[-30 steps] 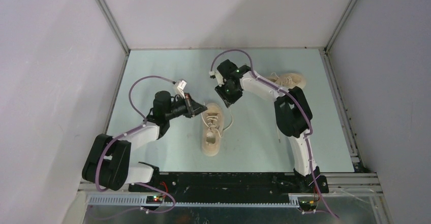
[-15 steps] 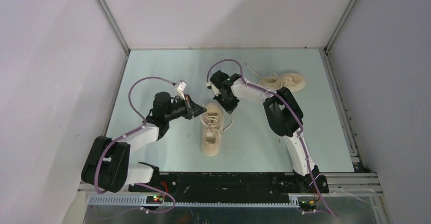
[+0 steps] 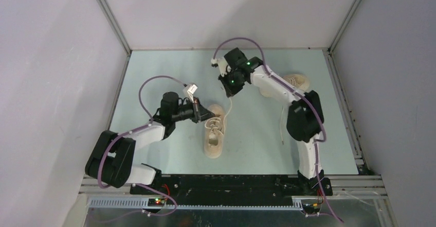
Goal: Tie the shoes
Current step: Pick up the shoelace at the center of the board.
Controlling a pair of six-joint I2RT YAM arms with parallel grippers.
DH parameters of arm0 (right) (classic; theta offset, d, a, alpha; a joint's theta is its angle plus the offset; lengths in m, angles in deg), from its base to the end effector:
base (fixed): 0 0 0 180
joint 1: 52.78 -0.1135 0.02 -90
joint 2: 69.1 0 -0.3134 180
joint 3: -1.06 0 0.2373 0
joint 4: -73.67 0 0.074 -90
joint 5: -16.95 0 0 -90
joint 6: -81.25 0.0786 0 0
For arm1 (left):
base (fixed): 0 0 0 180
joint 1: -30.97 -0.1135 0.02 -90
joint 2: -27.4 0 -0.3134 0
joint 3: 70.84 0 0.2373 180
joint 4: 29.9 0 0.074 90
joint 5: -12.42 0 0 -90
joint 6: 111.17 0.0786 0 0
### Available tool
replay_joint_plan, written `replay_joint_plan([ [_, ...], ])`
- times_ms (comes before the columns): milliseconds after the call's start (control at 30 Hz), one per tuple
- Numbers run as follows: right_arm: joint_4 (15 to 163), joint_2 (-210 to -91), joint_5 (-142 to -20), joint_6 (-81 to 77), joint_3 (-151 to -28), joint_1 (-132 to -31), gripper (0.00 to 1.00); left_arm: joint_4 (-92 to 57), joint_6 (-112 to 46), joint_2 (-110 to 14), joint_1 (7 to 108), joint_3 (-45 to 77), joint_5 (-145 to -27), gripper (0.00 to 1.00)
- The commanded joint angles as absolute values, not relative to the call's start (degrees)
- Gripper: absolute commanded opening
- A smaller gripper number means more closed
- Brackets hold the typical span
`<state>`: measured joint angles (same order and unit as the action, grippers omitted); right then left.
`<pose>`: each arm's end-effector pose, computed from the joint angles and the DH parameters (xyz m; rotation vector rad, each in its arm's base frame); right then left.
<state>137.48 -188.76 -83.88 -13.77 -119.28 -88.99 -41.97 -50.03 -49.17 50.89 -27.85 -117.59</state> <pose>0.3791 0.2959 0.2538 -1.0114 2.5144 0.4214 0.2364 -0.1394 0.2379 0.3379 2.0303 -1.2240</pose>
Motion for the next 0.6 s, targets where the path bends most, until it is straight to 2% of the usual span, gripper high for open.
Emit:
replay_joint_plan([
  [0,137.5,-179.1,-95.0,-13.5,-123.7,-90.1,0.0,-42.4,-46.1,-52.9,52.7,-22.0,-123.6,0.02],
  [133,137.9,-177.5,-101.0,-11.2,-124.6,-90.1,0.0,-41.1,-44.5,-55.3,53.8,-19.8,-126.2,0.05],
  [400,137.3,-178.2,-103.8,-7.3,-128.2,-90.1,0.0,-42.0,-42.0,-55.0,55.0,-19.6,-128.7,0.24],
  [567,137.1,-179.2,-103.3,-7.4,-129.6,-90.3,0.0,-42.4,-40.5,-54.6,55.9,-19.6,-131.3,0.28],
])
